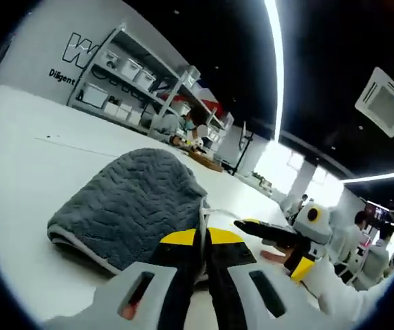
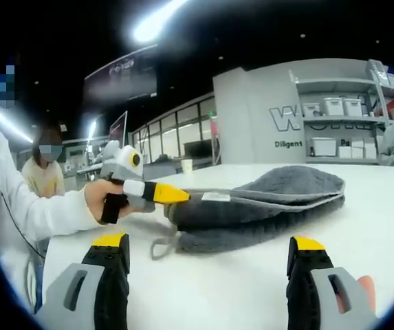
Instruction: Open the folded towel by lifting each exposed corner and separating the folded layers until the towel lies flat within the target outline without major curled edges
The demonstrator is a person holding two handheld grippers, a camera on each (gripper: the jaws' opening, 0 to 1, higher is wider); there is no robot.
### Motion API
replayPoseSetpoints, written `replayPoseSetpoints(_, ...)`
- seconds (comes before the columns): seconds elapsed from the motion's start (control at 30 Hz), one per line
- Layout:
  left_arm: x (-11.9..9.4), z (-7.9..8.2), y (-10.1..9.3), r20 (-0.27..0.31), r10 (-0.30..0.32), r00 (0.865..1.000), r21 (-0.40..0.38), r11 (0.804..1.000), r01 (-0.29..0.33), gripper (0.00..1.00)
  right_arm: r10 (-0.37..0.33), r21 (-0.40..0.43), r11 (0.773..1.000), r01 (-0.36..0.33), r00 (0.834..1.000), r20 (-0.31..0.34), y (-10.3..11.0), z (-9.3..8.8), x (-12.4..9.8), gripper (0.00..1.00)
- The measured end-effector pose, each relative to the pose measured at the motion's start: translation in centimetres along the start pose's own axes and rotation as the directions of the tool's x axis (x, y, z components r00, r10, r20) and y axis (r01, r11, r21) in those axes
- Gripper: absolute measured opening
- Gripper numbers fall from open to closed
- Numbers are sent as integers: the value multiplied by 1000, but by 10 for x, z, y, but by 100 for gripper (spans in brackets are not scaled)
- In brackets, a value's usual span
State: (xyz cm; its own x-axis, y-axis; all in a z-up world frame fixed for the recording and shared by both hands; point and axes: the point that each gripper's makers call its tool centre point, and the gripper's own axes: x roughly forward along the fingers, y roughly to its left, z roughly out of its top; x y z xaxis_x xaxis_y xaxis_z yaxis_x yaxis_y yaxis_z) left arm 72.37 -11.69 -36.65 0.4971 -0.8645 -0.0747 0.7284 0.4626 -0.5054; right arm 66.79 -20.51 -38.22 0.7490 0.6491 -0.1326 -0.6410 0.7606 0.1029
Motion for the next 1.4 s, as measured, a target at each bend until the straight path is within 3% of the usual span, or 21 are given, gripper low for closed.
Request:
replayPoseSetpoints(0.2, -8, 11, 8, 53, 27, 998, -28, 999, -26, 4, 0, 1, 1000, 0, 1000, -9, -1, -2, 0, 95)
replayPoseSetpoints(0.73, -21, 42, 44, 123, 86, 989, -59, 995, -80, 4, -7, -1, 1000, 7, 1000, -12, -2, -2, 0, 94)
replayPoseSetpoints(1.13, -49, 61, 68, 196, 152, 969, -118, 984, -130, 4, -7, 3, 1000, 7, 1000, -19, -3, -4, 1, 94)
replayPoseSetpoints(1.4, -62, 66, 85, 203, 198, 959, -115, 977, -177, 4, -7, 3, 1000, 7, 1000, -25, -1, -6, 1, 94)
